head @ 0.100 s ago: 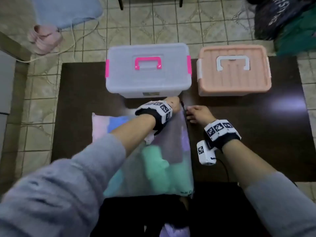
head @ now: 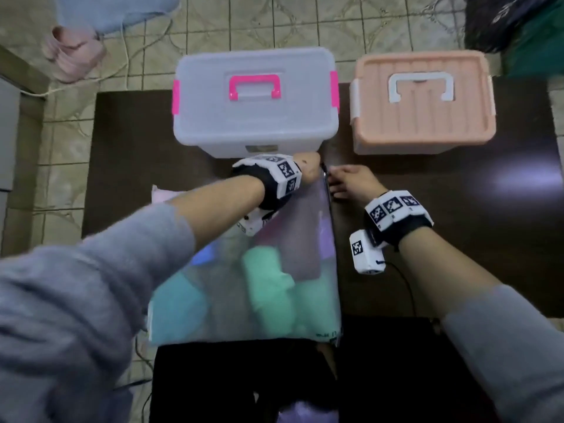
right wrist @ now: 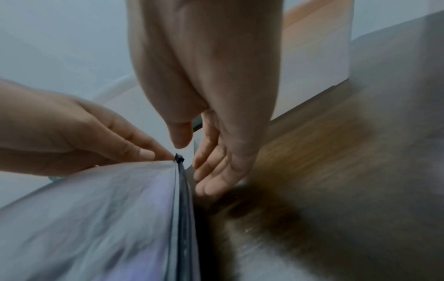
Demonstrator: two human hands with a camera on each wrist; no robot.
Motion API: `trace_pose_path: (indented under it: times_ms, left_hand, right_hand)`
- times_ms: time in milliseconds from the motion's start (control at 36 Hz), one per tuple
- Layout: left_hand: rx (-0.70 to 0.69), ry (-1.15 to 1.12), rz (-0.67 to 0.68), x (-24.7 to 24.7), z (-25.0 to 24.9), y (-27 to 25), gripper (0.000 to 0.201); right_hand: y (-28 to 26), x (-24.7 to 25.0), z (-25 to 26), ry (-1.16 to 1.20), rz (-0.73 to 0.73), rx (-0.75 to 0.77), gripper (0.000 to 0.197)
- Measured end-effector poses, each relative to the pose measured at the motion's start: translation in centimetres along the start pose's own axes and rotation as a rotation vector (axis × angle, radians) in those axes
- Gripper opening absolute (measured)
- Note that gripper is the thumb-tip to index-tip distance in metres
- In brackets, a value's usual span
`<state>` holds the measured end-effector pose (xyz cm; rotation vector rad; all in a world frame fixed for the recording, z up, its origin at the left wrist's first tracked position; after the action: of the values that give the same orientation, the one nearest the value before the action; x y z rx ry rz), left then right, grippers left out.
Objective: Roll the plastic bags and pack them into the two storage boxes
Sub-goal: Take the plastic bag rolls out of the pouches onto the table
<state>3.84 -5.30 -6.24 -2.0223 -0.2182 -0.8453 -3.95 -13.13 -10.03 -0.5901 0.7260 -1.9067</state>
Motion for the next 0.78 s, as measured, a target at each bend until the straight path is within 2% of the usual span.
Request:
trace_pose_path:
  times_ms: [83,250,361,444,528,639,778]
  left_hand:
    - [-0.044,0.041,-0.016,0.0,-0.6,0.5,0.033]
    - [-0.014,0.099,-0.05,0.1,-0.3,1.4,0.034]
    - [0.025,0.053,-0.054,0.0,0.4,2.4,0.025]
    - [0.074,-0.002,-0.077,0.2,1.3,3.1,0.027]
    - [0.103,-0.043,-0.128,0.2,1.6,3.2,0.016]
    - [0.092,-0.057,-0.185,0.3,1.6,3.3,0.022]
    - [0.101,-0.061,-0.224,0.6,1.8,3.0,0.023]
  right_hand:
    - [0.9,0.0,-0.2,0.054,0.069,0.044,0.022]
    - [2.3,-0.4,0.1,0.063,0.158,0.127,0.02]
    - [3.0,-0.7,0.0,0.052,0.213,0.155,0.018]
    - [3.5,-0.8,0.0,0.065,0.269,0.156,0.013]
    - [3.6,-0.8,0.0,0.056,0.309,0.169,0.011]
    - [3.6,-0.9,0.3,0.03,0.328,0.205,0.004]
    - [3.5,-1.0,0.6,0.025,0.31,0.223,0.006]
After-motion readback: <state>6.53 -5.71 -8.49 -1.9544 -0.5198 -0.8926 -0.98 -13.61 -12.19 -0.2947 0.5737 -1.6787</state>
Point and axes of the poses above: each hand's wrist, its own y-axis towards the middle knuckle, its own x-axis out of the back of the hand, z = x × y, the point moved 8 cm from there along y, towards the middle knuckle, and after that the axes turned 3 degrees about y, right-handed, at the moved point
